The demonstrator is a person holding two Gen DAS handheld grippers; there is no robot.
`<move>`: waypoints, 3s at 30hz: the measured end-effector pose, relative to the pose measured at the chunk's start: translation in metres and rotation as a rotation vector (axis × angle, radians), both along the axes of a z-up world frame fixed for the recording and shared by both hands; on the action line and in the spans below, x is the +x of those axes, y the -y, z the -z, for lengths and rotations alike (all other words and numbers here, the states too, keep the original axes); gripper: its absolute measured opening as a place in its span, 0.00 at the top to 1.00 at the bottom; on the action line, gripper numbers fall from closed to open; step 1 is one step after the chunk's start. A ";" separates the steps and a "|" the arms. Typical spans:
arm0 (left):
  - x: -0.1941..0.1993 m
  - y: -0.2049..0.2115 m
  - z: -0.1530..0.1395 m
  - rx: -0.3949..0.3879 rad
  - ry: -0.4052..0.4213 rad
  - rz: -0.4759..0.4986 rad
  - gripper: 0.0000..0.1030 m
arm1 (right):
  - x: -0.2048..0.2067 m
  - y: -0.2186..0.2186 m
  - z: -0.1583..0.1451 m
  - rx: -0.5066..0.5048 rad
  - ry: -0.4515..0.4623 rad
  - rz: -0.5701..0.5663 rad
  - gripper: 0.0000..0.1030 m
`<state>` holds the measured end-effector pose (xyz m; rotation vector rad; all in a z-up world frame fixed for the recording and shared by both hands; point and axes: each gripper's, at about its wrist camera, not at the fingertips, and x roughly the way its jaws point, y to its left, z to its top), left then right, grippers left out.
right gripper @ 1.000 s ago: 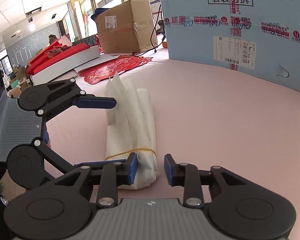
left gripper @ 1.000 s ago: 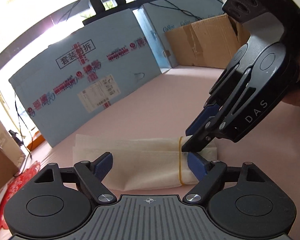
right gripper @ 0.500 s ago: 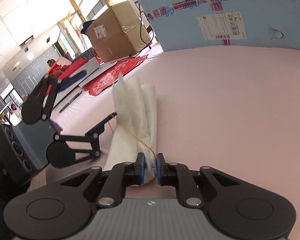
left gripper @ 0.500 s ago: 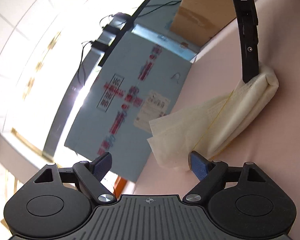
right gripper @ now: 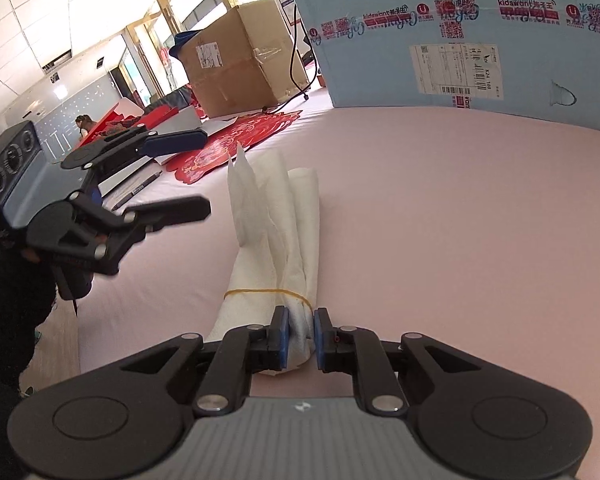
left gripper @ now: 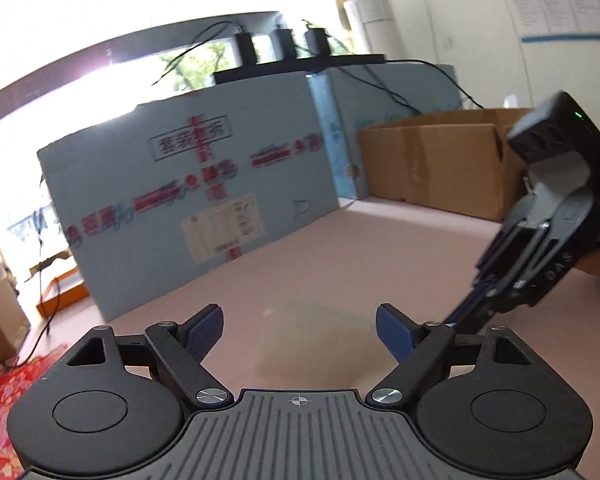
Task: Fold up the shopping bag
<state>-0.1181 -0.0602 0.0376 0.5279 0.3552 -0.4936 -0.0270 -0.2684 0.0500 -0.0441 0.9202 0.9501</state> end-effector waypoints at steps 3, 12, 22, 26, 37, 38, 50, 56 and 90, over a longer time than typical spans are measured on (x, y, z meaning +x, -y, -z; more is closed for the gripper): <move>0.005 0.030 0.022 0.207 0.000 0.031 0.16 | -0.006 -0.003 -0.003 -0.017 0.035 -0.012 0.87; 0.063 0.008 0.021 -0.120 -0.114 -0.063 0.16 | -0.071 -0.032 -0.010 -0.175 0.437 -0.300 0.90; 0.093 -0.056 0.031 -0.228 -0.231 -0.059 0.14 | -0.066 -0.025 -0.010 -0.281 0.518 -0.343 0.97; 0.078 -0.078 0.017 -0.247 -0.176 -0.078 0.14 | -0.046 -0.012 -0.006 -0.327 0.469 -0.250 0.99; 0.049 -0.021 0.022 -0.159 -0.101 -0.041 0.11 | -0.010 0.002 -0.022 0.059 0.138 -0.099 0.75; 0.050 -0.019 0.023 -0.149 -0.102 -0.042 0.11 | -0.011 -0.004 -0.017 0.042 0.131 -0.116 0.75; 0.065 -0.085 -0.001 -0.165 -0.250 0.061 0.09 | -0.042 -0.031 -0.002 -0.124 0.327 -0.199 0.81; 0.029 -0.073 -0.019 -0.217 -0.093 -0.066 0.07 | -0.028 -0.027 0.000 -0.066 0.195 -0.127 0.79; -0.006 -0.047 -0.004 -0.018 0.034 -0.197 0.06 | -0.025 -0.022 0.009 -0.001 0.121 0.065 0.72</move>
